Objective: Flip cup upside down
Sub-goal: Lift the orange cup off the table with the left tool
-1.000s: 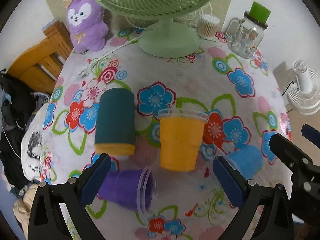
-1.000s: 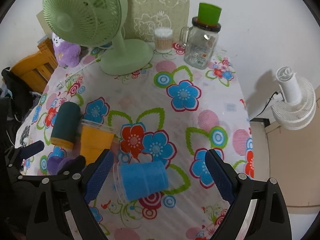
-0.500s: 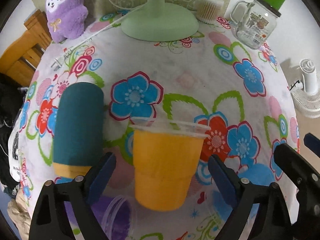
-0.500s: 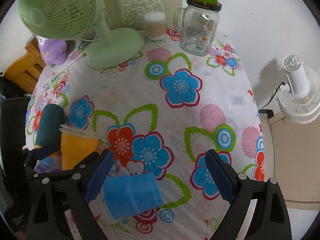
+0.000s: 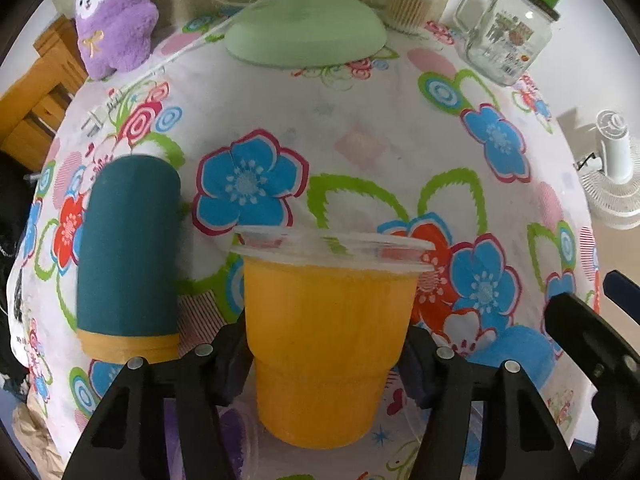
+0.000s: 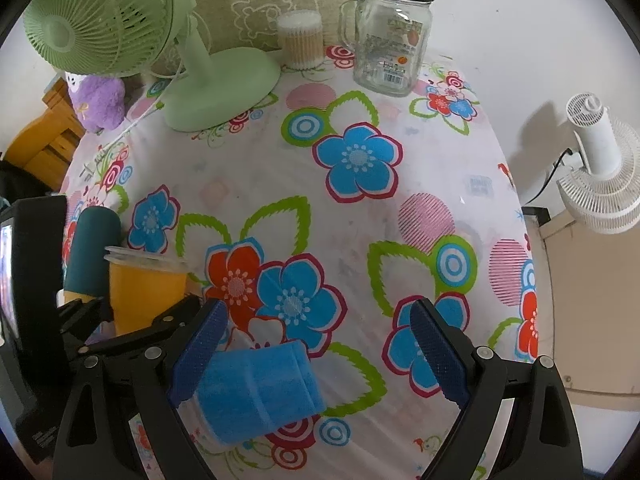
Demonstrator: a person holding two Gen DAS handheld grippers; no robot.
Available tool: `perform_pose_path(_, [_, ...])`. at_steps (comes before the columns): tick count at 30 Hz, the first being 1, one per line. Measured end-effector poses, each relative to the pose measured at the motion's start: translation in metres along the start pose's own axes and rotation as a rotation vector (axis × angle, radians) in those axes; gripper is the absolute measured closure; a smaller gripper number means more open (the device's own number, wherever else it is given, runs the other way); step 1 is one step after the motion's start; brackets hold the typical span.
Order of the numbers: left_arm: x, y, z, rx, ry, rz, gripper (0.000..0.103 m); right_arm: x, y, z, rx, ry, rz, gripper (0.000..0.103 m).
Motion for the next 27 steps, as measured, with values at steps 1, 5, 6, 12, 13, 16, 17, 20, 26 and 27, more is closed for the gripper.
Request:
perform_pose_path(1, [-0.006, 0.0, 0.001, 0.011, 0.011, 0.002, 0.04, -0.002, 0.0, 0.0, 0.0, 0.005, 0.002, 0.009])
perform_pose_path(5, [-0.028, -0.002, 0.002, 0.065, 0.042, 0.002, 0.04, -0.017, -0.001, -0.002, 0.004, 0.036, 0.0, 0.009])
perform_pose_path(6, [-0.036, -0.002, 0.004, 0.091, 0.05, 0.003, 0.04, -0.021, -0.002, -0.002, 0.004, 0.043, -0.001, 0.009])
perform_pose_path(12, [-0.072, -0.001, 0.014, 0.244, 0.093, 0.029, 0.04, -0.049, -0.01, 0.009, 0.003, 0.076, -0.007, 0.009])
perform_pose_path(13, [-0.074, -0.003, 0.015, 0.267, 0.095, 0.036, 0.04, -0.052, -0.011, 0.012, 0.002, 0.079, -0.006, 0.009])
perform_pose_path(16, [-0.084, -0.001, 0.028, 0.366, 0.103, 0.06, 0.04, -0.063, -0.015, 0.024, 0.005, 0.085, -0.006, 0.009])
perform_pose_path(17, [-0.089, -0.001, 0.032, 0.405, 0.108, 0.062, 0.04, -0.066, -0.016, 0.03, 0.01, 0.086, -0.009, 0.009])
perform_pose_path(20, [-0.094, 0.005, 0.047, 0.52, 0.122, 0.087, 0.04, -0.075, -0.019, 0.047, 0.025, 0.085, -0.01, 0.009])
perform_pose_path(26, [-0.1, 0.019, 0.085, 0.742, 0.128, 0.153, 0.04, -0.088, -0.021, 0.087, 0.086, 0.07, 0.006, 0.009])
perform_pose_path(27, [-0.1, 0.021, 0.093, 0.793, 0.13, 0.165, 0.04, -0.089, -0.021, 0.093, 0.098, 0.068, 0.01, 0.009])
Point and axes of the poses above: each gripper's, at about its wrist camera, not at the fingertips, and x roughly the way its jaws point, y to its right, z to its underside, the point moved 9 cm from there along x, roughly the way its jaws point, and after that the axes turned 5 degrees about y, right-handed, at the moved point
